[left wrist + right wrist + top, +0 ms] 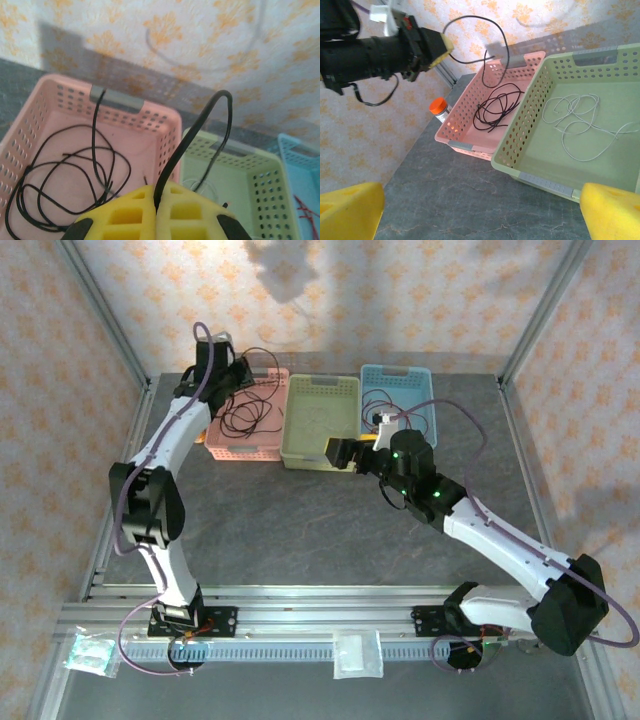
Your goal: Untangle the cables
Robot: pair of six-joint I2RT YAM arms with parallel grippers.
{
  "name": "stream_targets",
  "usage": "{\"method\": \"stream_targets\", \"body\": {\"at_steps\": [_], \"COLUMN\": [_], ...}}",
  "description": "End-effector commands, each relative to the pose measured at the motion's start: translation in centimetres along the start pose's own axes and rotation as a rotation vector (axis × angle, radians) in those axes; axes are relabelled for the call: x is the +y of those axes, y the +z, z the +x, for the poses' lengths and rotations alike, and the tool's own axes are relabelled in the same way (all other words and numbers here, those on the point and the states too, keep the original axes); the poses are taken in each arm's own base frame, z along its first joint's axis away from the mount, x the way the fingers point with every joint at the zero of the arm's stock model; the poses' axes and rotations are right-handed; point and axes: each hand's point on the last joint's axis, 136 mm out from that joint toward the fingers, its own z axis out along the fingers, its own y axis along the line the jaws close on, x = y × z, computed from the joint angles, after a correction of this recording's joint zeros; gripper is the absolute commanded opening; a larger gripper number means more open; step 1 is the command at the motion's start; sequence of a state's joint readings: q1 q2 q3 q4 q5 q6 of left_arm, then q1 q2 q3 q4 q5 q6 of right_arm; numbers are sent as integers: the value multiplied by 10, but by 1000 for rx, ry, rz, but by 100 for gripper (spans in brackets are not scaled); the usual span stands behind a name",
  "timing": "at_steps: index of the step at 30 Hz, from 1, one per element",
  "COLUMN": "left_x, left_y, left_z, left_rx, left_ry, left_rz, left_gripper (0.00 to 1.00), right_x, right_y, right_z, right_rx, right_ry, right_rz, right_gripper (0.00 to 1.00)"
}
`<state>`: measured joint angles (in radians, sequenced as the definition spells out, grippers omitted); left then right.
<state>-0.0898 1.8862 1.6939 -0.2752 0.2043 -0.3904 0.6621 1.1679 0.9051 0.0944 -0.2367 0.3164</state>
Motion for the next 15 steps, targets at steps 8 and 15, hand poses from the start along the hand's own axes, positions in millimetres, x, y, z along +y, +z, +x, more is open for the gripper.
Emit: {"method": "stream_targets", "body": {"at_steps": [8,15], "left_x": [61,89], "left_y": [61,69], "left_z": [59,87], "left_rx": [187,245], "left_ry": [5,4], "left_rz": [-259,-373], "left_gripper": [0,22], "right_x": [-11,-17], "right_y": [1,-5], "right_z": [10,13], "right_rx": [37,38], "right_ry": [-8,-10], "right_rz": [52,78], "right_gripper": [100,100]}}
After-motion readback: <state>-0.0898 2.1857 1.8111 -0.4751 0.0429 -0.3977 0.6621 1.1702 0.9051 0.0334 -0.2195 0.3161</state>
